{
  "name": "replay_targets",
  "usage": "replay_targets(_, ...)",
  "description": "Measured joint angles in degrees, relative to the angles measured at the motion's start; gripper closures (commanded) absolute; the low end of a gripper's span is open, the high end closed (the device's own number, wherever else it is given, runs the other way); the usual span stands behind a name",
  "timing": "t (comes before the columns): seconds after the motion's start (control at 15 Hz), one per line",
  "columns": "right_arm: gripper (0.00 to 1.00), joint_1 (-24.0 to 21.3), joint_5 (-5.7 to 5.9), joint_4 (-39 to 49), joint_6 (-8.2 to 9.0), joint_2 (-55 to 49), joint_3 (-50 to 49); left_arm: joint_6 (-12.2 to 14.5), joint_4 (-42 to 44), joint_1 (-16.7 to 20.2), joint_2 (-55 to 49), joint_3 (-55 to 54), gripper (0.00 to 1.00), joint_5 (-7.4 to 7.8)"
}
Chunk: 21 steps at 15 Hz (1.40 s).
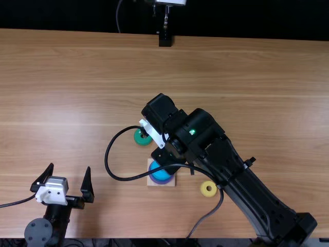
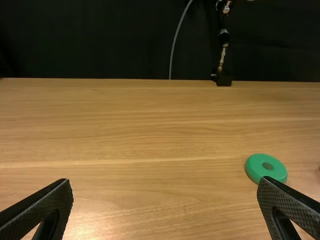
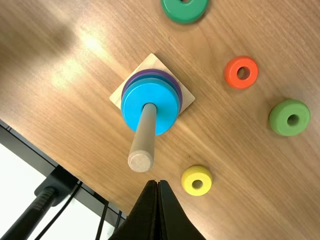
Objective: Build the Hanoi tower: stack the rings onto the peg from bottom to top in this color order: purple, dark blue, light blue, dark green, light green, yellow, orange.
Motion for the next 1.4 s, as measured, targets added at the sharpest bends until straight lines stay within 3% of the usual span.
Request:
replay_targets(0.07,0.86,0.0,0.0,0.1,0.02,0.0,0.0,0.0,0.0,0.0,0.0,0.0,0.0,0.0)
replay_targets(0.2,0.09,0.0,0.0,0.4,0.0,0.0,0.1,0.0,0.0,0.0,0.0,0.0,0.0,0.0)
replay_targets(0.27,0.0,0.0,0.04,0.4,-0.04,0.0,0.2,0.0,0.0,0.0,0.0,0.0,0.0,0.0)
replay_targets(0.6,0.0,0.0,0.26,1.5,-0.2,0.0,0.2,0.0,0.0,0.0,0.0,0.0,0.0,0.02)
replay_targets(0.93,0.0,-0.5,0.2,11.6,-0.2,0.0,0.2,0.0,0.0,0.0,0.0,0.0,0.0,0.0)
replay_targets(1.13,0.0,-7.3,0.22,23.5,-0.2,-3.9,-2.9,0.0,0.0,0.0,0.0,0.0,0.0,0.0)
replay_targets(1.4,0.0,-18.6,0.44,44.4,-0.2,-15.4,-15.3,0.0,0.0,0.0,0.0,0.0,0.0,0.0)
